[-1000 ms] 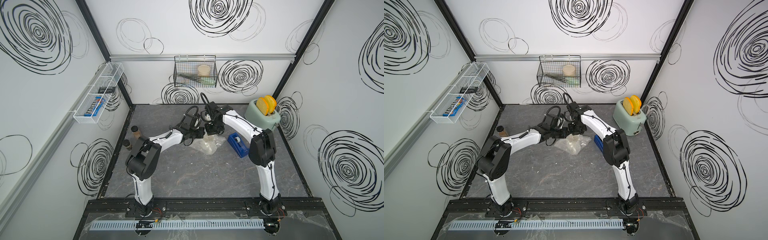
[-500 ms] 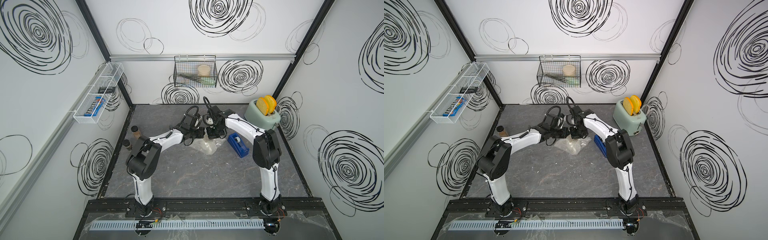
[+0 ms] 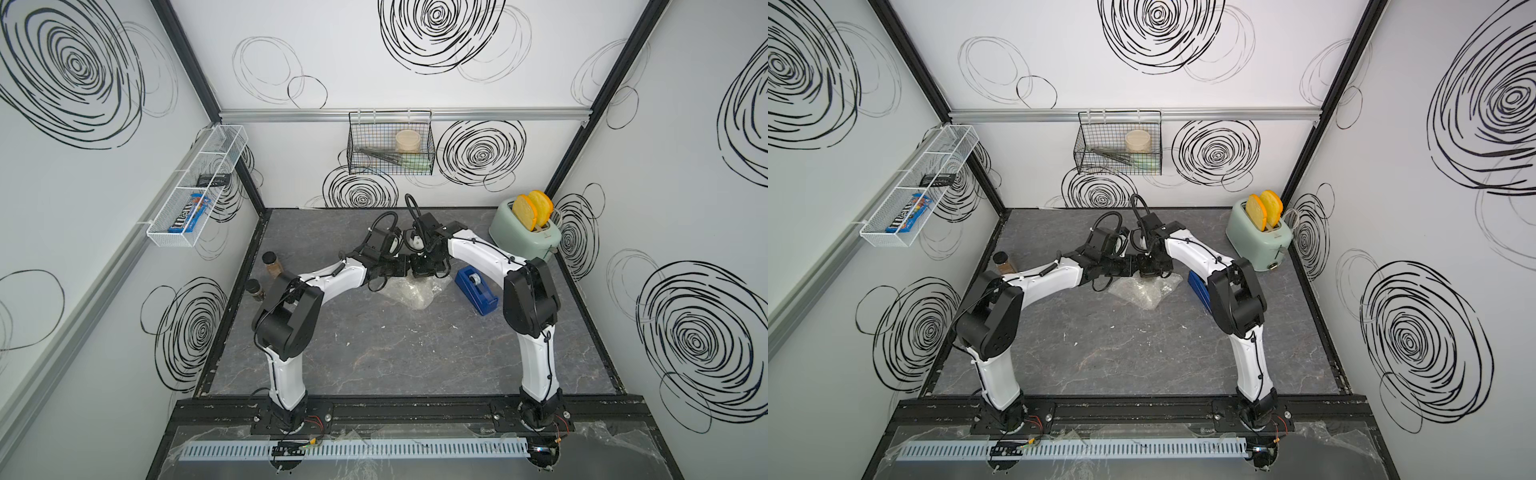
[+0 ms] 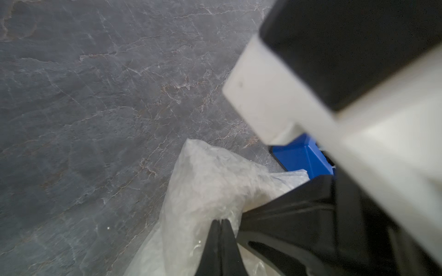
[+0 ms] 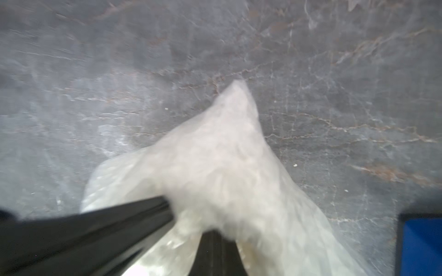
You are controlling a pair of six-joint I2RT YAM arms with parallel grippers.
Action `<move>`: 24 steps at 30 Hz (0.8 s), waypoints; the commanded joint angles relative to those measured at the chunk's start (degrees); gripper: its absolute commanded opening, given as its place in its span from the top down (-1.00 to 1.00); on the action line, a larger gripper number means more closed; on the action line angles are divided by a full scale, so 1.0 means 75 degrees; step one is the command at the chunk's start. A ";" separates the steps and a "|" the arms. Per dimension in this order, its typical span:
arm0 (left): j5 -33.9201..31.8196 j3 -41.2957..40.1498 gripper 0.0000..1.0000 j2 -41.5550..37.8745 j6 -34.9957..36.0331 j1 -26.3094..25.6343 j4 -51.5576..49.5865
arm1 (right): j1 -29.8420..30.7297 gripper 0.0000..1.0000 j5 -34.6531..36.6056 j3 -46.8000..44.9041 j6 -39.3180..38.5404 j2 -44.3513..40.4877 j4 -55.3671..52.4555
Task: Wrap mugs in bubble wrap
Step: Stick the tape on the bubble wrap.
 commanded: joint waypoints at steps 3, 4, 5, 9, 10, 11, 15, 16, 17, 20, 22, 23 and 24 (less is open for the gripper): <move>-0.0203 -0.0015 1.00 0.0300 0.0063 -0.0020 -0.0517 | -0.0034 1.00 -0.0539 -0.0516 0.0114 -0.0301 0.0400; -0.0209 -0.0020 1.00 0.0300 0.0062 -0.0017 -0.0523 | -0.0054 1.00 -0.0515 -0.0679 0.0132 -0.0259 0.0493; -0.0215 -0.0020 1.00 0.0300 0.0062 -0.0008 -0.0521 | -0.0075 1.00 -0.0421 -0.0829 0.0157 -0.0259 0.0551; -0.0215 -0.0020 1.00 0.0249 0.0074 -0.0008 -0.0524 | -0.0066 1.00 -0.0072 -0.0859 0.0227 -0.0706 0.0485; -0.0215 -0.0020 1.00 0.0187 0.0065 0.0010 -0.0522 | -0.0072 0.99 -0.0017 -0.0820 0.0248 -0.0950 0.0472; -0.0214 -0.0015 1.00 0.0114 0.0062 0.0016 -0.0536 | -0.0079 0.93 0.0067 -0.0773 0.0269 -0.1228 0.0472; -0.0328 0.0003 1.00 -0.0351 0.0050 0.0084 -0.0593 | -0.0242 0.76 0.0185 -0.1159 0.0275 -0.2438 0.0866; -0.0372 0.0014 0.96 -0.0491 0.0050 0.0117 -0.0621 | -0.0332 0.65 0.0184 -0.1471 0.0275 -0.2840 0.1128; -0.0410 0.0026 0.82 -0.0627 0.0050 0.0142 -0.0658 | -0.0466 0.52 0.0151 -0.1858 0.0275 -0.3254 0.1427; -0.0576 -0.0005 0.55 -0.1093 0.0050 0.0218 -0.0756 | -0.1051 0.15 0.0098 -0.3057 0.0285 -0.4557 0.2221; -0.0779 -0.0132 0.28 -0.1481 0.0062 0.0244 -0.0785 | -0.1565 -0.19 0.0002 -0.3933 0.0177 -0.5426 0.2767; -0.0904 -0.0250 0.07 -0.1715 0.0051 0.0258 -0.0762 | -0.1845 -0.39 0.0021 -0.4450 0.0056 -0.5945 0.3115; -0.1033 -0.0384 -0.12 -0.1943 0.0050 0.0271 -0.0729 | -0.2059 -0.58 0.0116 -0.4903 0.0030 -0.6406 0.3420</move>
